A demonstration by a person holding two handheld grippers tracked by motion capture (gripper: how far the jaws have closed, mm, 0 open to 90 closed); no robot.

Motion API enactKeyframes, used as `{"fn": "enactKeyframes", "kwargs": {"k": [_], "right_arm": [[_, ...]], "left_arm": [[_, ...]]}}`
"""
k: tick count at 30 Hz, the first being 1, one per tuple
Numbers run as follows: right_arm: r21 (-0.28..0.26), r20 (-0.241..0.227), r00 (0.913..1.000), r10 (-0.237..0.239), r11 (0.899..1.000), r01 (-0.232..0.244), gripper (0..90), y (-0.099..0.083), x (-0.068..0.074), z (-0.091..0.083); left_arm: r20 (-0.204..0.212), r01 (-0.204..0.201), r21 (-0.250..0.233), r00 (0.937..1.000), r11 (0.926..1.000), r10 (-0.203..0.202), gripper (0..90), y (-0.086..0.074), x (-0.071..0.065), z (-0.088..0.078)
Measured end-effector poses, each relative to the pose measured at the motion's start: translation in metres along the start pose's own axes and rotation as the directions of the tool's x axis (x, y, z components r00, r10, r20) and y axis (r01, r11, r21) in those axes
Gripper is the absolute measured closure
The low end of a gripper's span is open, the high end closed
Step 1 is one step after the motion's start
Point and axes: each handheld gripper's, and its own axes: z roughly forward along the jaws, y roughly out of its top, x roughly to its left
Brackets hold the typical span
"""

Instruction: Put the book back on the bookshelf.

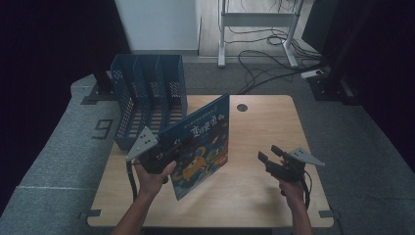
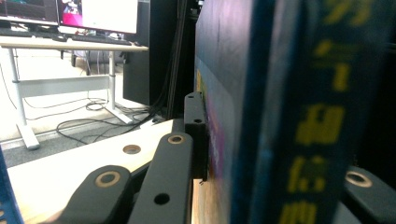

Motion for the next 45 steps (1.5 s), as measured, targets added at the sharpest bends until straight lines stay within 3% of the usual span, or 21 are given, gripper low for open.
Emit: {"fn": "enactKeyframes", "kwargs": {"k": [21, 34, 45], "right_arm": [[0.037, 0.014, 0.9998, 0.013, 0.999, -0.014, 31.8, -0.007, -0.007, 0.005], [0.041, 0.021, 0.9997, 0.014, 0.999, -0.015, 31.9, -0.008, -0.009, 0.004], [0.041, 0.025, 0.9996, 0.015, 0.999, -0.016, 31.8, -0.009, -0.009, 0.005]], "left_arm": [[-0.024, 0.017, -0.006, 0.9996, 0.9998, -0.018, 81.7, 0.017, 0.013, -0.014], [-0.078, 0.005, -0.046, 0.9969, 0.9989, -0.008, 81.9, 0.033, 0.024, -0.03], [-0.119, 0.038, -0.073, 0.9918, 0.9966, -0.046, 82.0, 0.039, 0.042, -0.041]]}}
